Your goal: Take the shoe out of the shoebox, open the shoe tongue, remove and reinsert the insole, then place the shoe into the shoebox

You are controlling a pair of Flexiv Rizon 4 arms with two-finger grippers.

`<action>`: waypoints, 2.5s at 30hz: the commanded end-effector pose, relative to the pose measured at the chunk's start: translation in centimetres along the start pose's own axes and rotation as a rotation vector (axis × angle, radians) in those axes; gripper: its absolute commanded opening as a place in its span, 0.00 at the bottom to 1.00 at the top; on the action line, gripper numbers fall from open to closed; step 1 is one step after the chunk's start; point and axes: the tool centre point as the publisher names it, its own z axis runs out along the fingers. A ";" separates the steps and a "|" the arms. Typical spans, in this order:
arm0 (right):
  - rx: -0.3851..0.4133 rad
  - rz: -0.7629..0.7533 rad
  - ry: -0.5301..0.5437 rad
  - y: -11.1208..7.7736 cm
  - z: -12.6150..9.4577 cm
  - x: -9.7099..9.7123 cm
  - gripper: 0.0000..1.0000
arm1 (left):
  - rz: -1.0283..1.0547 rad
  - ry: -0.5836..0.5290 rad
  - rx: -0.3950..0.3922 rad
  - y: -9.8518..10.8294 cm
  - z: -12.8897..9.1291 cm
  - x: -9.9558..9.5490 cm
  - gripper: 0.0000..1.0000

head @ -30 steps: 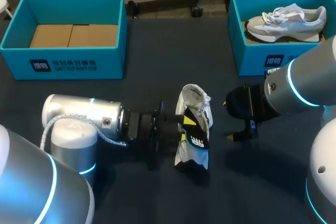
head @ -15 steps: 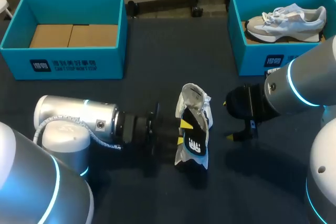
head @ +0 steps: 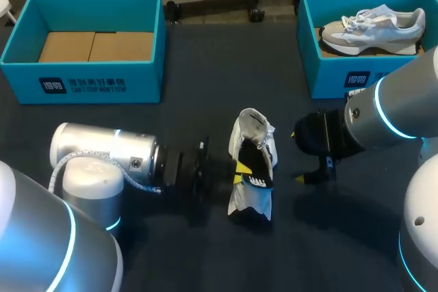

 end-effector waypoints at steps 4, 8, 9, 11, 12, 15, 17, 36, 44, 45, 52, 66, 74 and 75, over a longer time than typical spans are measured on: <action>-0.003 -0.001 -0.002 -0.1 -0.1 0.2 1.00 | 0.016 -0.008 -0.027 2.1 0.4 -0.2 0.00; -0.003 -0.001 -0.002 -0.1 -0.1 0.2 1.00 | 0.009 -0.010 -0.040 2.6 0.3 -0.1 0.00; -0.003 -0.001 -0.002 -0.1 -0.1 0.2 1.00 | 0.007 -0.014 -0.039 2.3 0.2 -0.3 0.00; -0.003 -0.001 -0.002 -0.1 -0.1 0.2 1.00 | 0.010 -0.025 -0.034 1.7 0.1 -0.5 0.00; -0.003 -0.001 -0.002 -0.1 -0.1 0.2 1.00 | 0.010 -0.029 -0.032 1.5 0.0 -0.5 0.00; -0.003 -0.001 -0.002 -0.1 -0.1 0.2 1.00 | 0.016 -0.036 -0.022 0.5 -0.4 -0.8 0.35; -0.003 -0.001 -0.002 -0.1 -0.1 0.2 1.00 | 0.016 -0.036 -0.017 0.1 -0.5 -0.8 0.38; -0.003 -0.001 -0.002 -0.1 -0.1 0.2 1.00 | 0.014 0.013 0.013 -0.4 0.2 0.2 0.00; -0.003 -0.001 -0.002 -0.1 -0.1 0.2 1.00 | 0.075 0.010 -0.024 1.3 0.0 0.0 0.00; -0.003 -0.001 -0.002 -0.1 -0.1 0.2 1.00 | 0.082 0.011 -0.027 1.4 0.0 -0.1 0.00; -0.003 -0.001 -0.002 -0.1 -0.1 0.2 1.00 | 0.087 -0.021 -0.033 1.0 -0.1 -0.8 0.36; -0.003 -0.001 -0.002 -0.1 -0.1 0.2 1.00 | 0.068 0.009 0.012 -1.3 0.2 -0.3 0.11; -0.003 -0.001 -0.002 -0.1 -0.1 0.2 1.00 | 0.075 0.048 -0.008 -0.3 0.4 -0.3 0.00; -0.003 -0.001 -0.002 -0.1 -0.1 0.2 1.00 | 0.077 0.050 -0.012 -0.1 0.4 -0.4 0.00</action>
